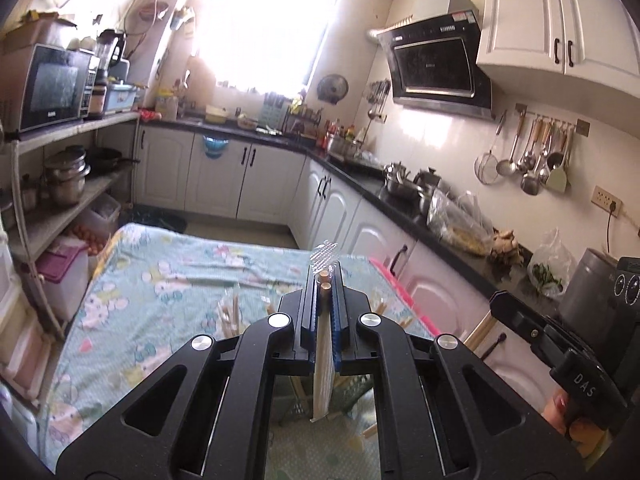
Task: Organize utensils
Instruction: 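Lift both held chopsticks and carry them above the green basket, then lower the chopsticks into the green basket and open both grippers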
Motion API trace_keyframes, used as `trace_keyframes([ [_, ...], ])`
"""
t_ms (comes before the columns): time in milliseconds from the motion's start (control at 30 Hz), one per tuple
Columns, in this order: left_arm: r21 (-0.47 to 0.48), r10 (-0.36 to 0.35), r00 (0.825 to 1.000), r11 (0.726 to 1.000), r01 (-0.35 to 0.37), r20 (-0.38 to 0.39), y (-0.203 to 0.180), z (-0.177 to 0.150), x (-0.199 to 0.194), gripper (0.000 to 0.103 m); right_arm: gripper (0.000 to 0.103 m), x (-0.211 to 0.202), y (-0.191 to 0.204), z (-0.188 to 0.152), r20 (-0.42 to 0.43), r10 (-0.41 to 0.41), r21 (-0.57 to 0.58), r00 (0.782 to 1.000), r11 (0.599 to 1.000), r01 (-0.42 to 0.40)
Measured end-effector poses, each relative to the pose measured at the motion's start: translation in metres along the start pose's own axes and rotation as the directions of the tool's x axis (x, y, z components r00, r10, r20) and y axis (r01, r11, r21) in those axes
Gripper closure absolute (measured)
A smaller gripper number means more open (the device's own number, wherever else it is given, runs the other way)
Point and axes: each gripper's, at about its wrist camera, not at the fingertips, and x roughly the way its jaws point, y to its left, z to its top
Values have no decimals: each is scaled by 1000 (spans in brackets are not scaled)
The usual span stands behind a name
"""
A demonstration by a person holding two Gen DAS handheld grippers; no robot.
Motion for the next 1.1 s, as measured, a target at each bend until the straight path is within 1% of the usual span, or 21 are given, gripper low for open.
trace_keyframes([
  [267,30,44,997,998,-46,56,-2,22,-2,100,97,4,3,34,61,20,-7,998,1000,-19],
  [367,41,67,995,997,-70,76,-2,29,-1,100,97,7,3,43,79,14,-17,997,1000,-13],
  [500,43,95,992,994,-99,87,2,32,4,100,97,17,0,50,82,-5,-24,997,1000,7],
  [767,23,131,989,991,-132,62,15,23,25,100,97,45,-13,42,73,-61,-25,995,998,63],
  [867,19,141,989,990,-142,41,19,16,35,100,97,59,-22,34,56,-77,-11,995,997,78],
  [1000,16,148,989,989,-148,2,24,2,50,100,97,76,-30,22,41,-96,-26,995,995,97],
  [1100,16,148,989,989,-148,-19,24,-6,59,100,97,89,-36,12,12,-93,-10,996,996,93],
])
